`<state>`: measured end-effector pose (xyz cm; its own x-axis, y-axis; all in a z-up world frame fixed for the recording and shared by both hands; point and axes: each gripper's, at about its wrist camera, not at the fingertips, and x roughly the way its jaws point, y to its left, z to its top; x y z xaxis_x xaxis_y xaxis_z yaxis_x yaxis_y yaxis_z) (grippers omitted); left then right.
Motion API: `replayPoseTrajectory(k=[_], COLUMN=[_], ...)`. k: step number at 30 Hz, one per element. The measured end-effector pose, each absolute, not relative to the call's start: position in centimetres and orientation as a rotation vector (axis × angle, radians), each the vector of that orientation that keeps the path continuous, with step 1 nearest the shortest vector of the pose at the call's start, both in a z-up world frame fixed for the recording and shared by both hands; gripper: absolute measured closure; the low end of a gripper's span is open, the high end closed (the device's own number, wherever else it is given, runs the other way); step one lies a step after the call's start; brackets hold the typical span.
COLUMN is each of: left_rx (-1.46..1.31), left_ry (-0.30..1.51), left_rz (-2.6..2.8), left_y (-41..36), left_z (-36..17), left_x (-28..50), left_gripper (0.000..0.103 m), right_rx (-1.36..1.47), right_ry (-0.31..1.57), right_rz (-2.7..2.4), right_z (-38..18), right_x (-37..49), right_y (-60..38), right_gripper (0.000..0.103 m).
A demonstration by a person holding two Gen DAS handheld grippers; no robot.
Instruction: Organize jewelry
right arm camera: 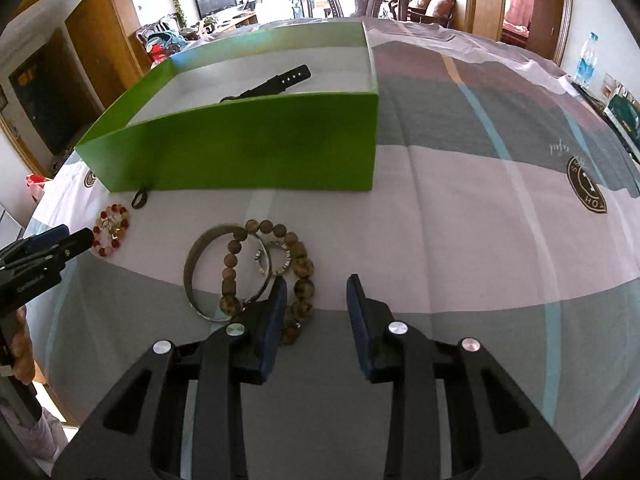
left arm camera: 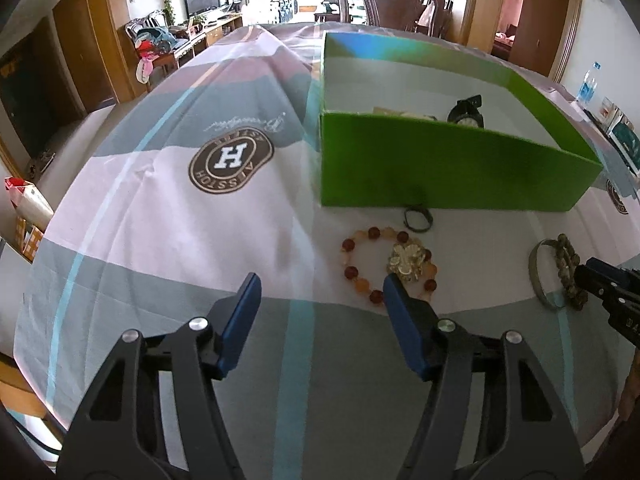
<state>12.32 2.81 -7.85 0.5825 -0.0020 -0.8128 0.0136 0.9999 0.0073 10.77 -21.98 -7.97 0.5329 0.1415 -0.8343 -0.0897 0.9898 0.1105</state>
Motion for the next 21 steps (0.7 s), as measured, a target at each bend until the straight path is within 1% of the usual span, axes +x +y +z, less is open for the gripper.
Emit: replayPoseTrajectory(k=[2, 5, 6, 21], left_rx=[0.012, 0.008, 0.009, 0.025], left_ry=[0.949, 0.95, 0.949, 0.905], left_rz=[-0.008, -0.019, -0.02, 0.049], left_y=[2.6, 2.3, 2.2, 1.1], left_z=[-8.0, -8.1, -8.1, -8.3], left_x=[12.5, 12.7, 12.7, 12.1], left_gripper=[0.04, 0.048, 0.049, 0.049], right_rx=[0.056, 0.042, 0.036, -0.023], right_ry=[0.997, 0.992, 0.99, 1.002], right_rz=[0.139, 0.132, 0.128, 0.091], right_z=[-8.0, -8.1, -8.1, -7.9], right_x=[10.9, 10.9, 10.8, 10.6], right_y=[-22.0, -21.9, -21.8, -20.6], right_gripper=[0.07, 0.07, 0.07, 0.07])
